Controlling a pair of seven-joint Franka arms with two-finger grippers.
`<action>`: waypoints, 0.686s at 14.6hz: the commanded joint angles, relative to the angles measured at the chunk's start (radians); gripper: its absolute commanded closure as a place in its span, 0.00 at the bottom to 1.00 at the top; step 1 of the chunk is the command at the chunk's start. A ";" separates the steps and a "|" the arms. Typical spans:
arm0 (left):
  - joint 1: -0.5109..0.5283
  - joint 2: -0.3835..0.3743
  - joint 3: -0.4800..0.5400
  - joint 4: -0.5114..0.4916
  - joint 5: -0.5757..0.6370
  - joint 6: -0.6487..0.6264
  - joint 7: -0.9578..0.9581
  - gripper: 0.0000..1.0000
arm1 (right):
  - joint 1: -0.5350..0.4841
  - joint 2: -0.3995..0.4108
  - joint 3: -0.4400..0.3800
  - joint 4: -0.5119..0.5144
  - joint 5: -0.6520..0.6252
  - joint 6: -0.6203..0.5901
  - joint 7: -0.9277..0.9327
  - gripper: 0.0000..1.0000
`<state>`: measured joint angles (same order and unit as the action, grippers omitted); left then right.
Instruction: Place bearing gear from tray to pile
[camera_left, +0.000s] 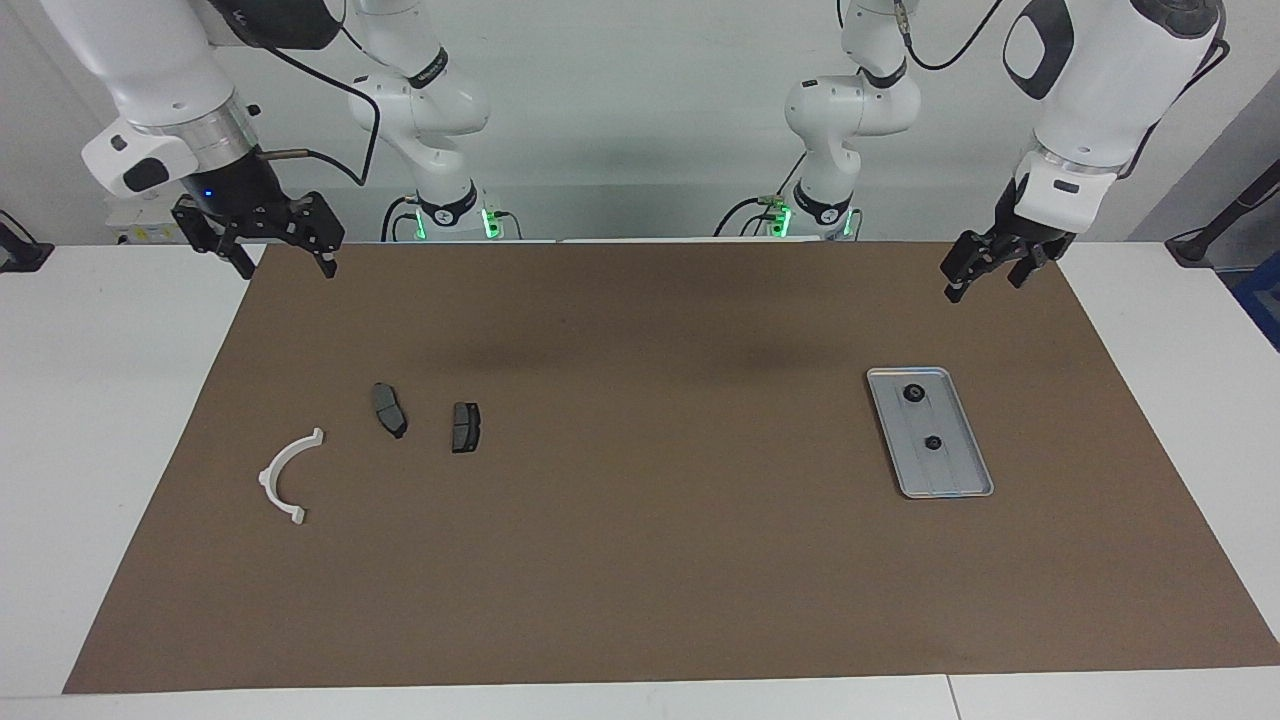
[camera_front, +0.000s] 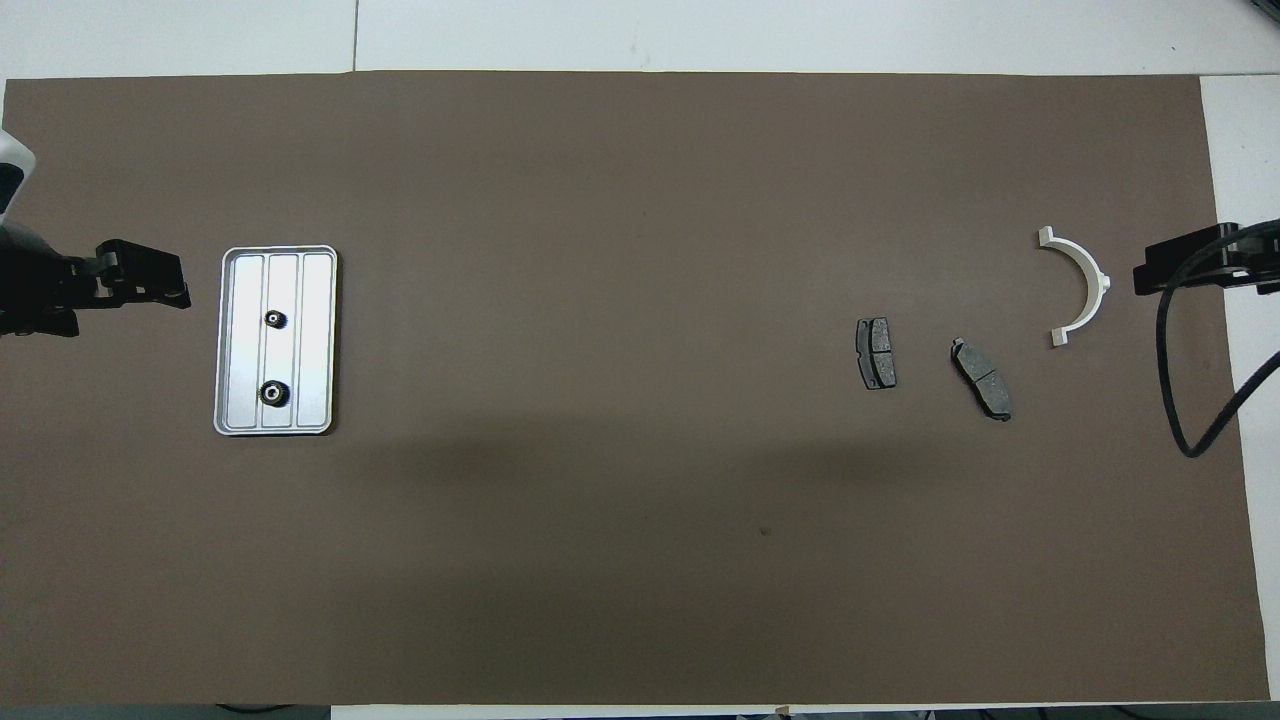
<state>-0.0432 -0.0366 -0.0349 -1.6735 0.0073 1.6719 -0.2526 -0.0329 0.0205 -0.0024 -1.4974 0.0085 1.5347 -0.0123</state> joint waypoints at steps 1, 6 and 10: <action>-0.011 0.003 0.015 0.011 -0.012 -0.014 0.019 0.00 | -0.016 -0.024 0.009 -0.032 -0.007 0.012 -0.023 0.00; -0.011 0.027 0.010 0.024 -0.001 -0.012 0.056 0.00 | -0.016 -0.020 0.009 -0.032 -0.007 0.013 -0.023 0.00; -0.010 0.047 0.020 0.072 0.010 -0.032 0.053 0.00 | -0.018 -0.020 0.009 -0.032 -0.007 0.012 -0.023 0.00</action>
<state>-0.0440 -0.0097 -0.0288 -1.6411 0.0093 1.6713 -0.2139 -0.0331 0.0205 -0.0026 -1.5003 0.0085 1.5347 -0.0123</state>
